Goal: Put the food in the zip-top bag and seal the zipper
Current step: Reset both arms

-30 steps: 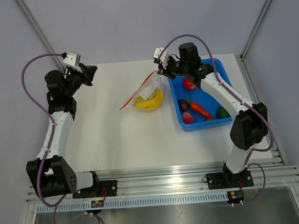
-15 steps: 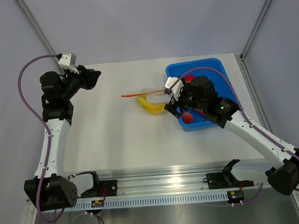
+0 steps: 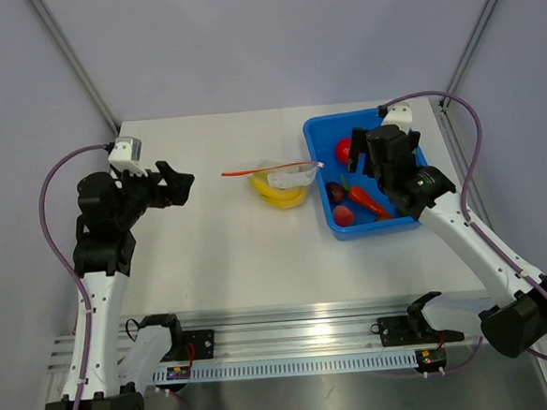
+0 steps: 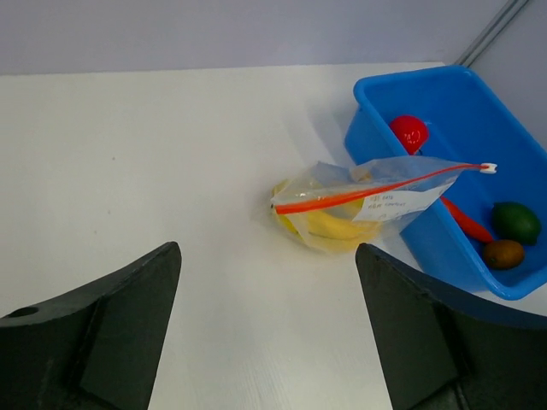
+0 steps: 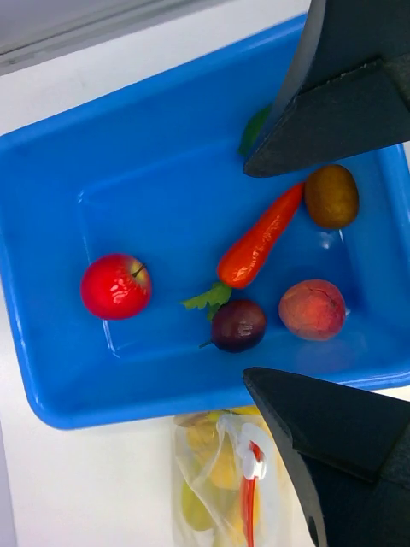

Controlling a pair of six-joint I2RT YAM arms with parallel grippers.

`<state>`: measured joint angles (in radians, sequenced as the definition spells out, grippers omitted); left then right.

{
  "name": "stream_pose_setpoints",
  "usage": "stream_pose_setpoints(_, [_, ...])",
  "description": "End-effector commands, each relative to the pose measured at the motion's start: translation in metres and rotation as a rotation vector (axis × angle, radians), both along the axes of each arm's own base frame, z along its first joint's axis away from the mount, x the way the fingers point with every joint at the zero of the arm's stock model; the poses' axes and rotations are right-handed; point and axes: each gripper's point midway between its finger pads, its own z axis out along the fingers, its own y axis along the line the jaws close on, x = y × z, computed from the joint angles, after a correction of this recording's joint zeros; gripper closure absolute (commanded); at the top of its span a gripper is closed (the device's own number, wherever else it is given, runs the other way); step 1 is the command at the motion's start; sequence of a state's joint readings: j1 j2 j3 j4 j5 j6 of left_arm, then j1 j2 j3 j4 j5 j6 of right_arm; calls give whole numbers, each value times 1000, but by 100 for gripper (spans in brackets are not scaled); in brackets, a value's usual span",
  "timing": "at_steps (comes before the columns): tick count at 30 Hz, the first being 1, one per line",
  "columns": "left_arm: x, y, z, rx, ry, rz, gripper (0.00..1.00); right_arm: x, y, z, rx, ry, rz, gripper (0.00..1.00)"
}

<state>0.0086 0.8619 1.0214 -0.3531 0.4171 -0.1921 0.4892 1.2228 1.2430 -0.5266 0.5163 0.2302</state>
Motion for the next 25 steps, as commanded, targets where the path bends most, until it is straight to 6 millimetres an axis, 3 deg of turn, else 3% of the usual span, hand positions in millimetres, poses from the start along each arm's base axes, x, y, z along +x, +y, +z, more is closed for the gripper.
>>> stream_pose_setpoints(1, [-15, 10, -28, 12, 90, 65, 11, -13, -14, 0, 163, -40, -162, 1])
stream_pose_setpoints(2, [-18, 12, -38, 15, 115, 79, 11, -15, -16, 0, 184, -46, -181, 1])
stream_pose_setpoints(11, [-33, 17, -50, 33, 128, 103, 8, -31, -32, -28, 165, -16, -250, 1])
stream_pose_setpoints(25, [-31, 17, -50, 24, 125, 107, 7, -33, -37, -30, 174, -39, -270, 1])
